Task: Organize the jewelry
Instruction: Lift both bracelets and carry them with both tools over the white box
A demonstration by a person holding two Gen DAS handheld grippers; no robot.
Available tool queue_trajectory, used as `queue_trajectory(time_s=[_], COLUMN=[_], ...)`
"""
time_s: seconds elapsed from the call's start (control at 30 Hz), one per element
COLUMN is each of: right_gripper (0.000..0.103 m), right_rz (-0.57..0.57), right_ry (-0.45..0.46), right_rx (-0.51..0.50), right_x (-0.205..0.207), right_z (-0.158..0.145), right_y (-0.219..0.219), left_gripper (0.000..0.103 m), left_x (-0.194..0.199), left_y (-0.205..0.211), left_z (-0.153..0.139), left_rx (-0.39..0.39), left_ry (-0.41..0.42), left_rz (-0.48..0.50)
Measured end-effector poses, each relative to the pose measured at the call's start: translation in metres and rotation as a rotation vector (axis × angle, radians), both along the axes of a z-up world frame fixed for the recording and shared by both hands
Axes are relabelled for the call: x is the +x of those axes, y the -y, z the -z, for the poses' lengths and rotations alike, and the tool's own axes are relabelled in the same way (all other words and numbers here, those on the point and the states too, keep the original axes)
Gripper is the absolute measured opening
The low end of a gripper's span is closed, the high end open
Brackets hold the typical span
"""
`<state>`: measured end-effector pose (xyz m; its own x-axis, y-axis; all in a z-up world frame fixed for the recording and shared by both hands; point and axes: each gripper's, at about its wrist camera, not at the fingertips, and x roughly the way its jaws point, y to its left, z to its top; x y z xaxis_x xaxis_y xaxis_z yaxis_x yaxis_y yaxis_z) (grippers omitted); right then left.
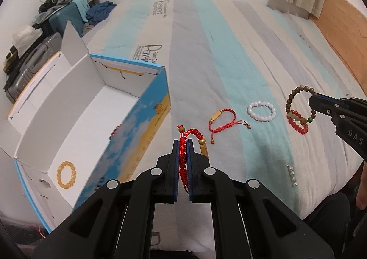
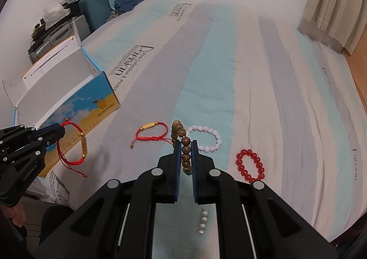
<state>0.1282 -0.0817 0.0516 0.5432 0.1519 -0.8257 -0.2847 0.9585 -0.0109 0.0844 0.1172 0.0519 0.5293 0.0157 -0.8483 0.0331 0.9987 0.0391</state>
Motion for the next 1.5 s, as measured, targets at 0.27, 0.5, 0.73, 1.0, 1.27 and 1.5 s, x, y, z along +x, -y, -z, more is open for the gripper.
queue_trajectory(time_s=[0.27, 0.5, 0.73, 1.0, 1.27, 1.5], right_gripper=[0.008, 0.008, 0.008, 0.008, 0.008, 0.008], right_rz=[-0.028, -0.055, -0.094, -0.155, -0.224, -0.292], right_ry=[0.027, 0.053, 0.085, 0.114, 0.125, 0.118], right_rx=[0.005, 0.01, 0.01, 0.009, 0.015, 0.027], right_x=[-0.005, -0.008, -0.012, -0.016, -0.017, -0.015], right_z=[-0.017, -0.031, -0.046, -0.059, -0.06, -0.053], right_y=[-0.025, -0.05, -0.08, -0.123, -0.172, -0.215], left_gripper=[0.005, 0.005, 0.005, 0.005, 0.005, 0.005], left_x=[-0.007, -0.009, -0.013, -0.02, -0.026, -0.033], left_y=[-0.02, -0.039, -0.062, -0.098, -0.139, -0.173], left_z=[-0.02, -0.037, -0.051, -0.057, -0.054, -0.048], left_rx=[0.002, -0.002, -0.012, -0.022, -0.034, -0.034], left_ry=[0.033, 0.061, 0.089, 0.104, 0.104, 0.094], left_rz=[-0.028, -0.051, -0.078, -0.124, -0.174, -0.217])
